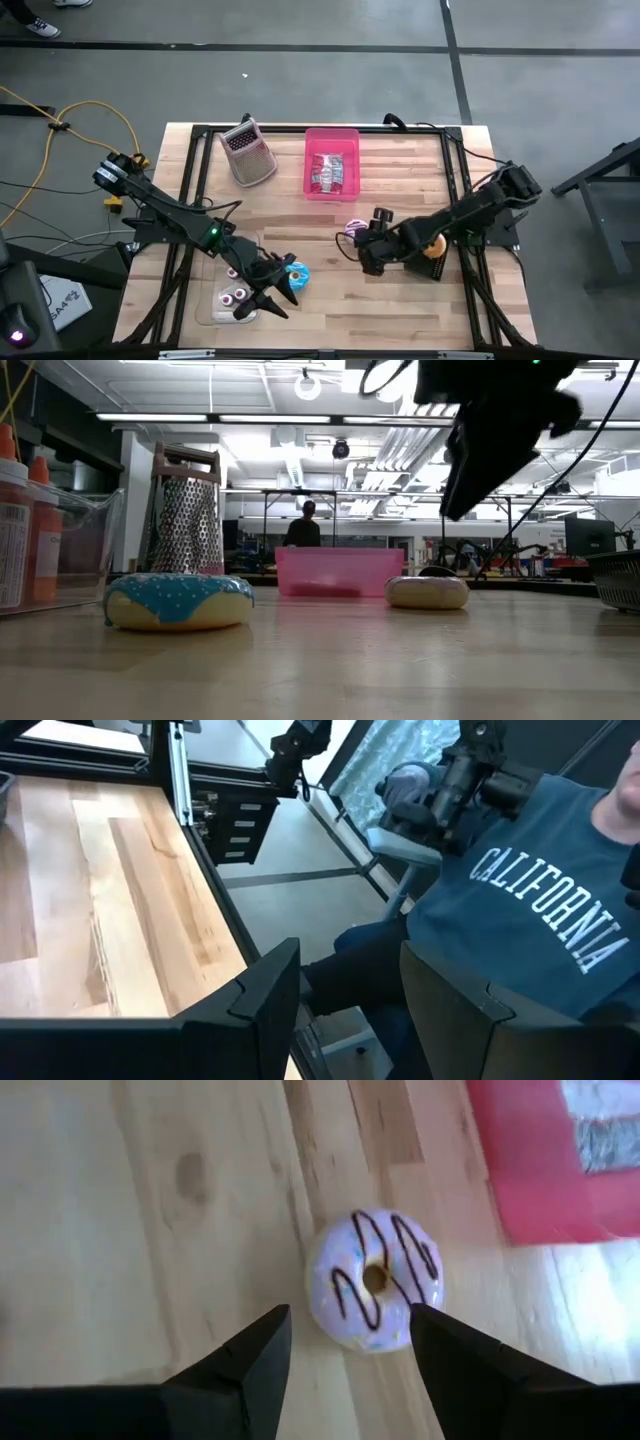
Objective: Pick & Place Food Item
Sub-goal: Put the light violet donut into the black bin
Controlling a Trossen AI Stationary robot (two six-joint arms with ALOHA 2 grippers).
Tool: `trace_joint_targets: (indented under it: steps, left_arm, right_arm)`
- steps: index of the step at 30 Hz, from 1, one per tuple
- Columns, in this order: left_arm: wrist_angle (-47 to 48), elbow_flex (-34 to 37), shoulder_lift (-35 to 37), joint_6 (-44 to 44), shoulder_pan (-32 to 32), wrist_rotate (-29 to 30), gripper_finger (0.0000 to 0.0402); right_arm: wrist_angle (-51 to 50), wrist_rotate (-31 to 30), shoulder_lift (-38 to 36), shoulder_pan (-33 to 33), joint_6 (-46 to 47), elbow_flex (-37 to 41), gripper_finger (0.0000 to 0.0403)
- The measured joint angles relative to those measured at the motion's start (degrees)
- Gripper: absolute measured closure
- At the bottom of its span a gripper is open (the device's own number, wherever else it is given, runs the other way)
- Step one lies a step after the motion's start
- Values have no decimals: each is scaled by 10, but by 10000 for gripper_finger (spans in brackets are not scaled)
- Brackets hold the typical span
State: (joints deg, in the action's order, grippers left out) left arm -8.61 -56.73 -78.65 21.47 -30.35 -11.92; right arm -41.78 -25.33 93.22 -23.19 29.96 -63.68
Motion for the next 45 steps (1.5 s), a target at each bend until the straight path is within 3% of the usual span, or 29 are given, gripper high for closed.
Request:
trace_joint_targets:
  steps: [15,32,45]
  left_arm:
    - [11,0,0,0,0,-1,232]
    - [13,0,0,0,0,-1,232]
    - [13,0,0,0,0,-1,232]
  right_arm:
    - [92,77,103,68,-88,0,208]
    - [95,123,123,103,-47,0,210]
    - [94,120,123,102,-43,0,296]
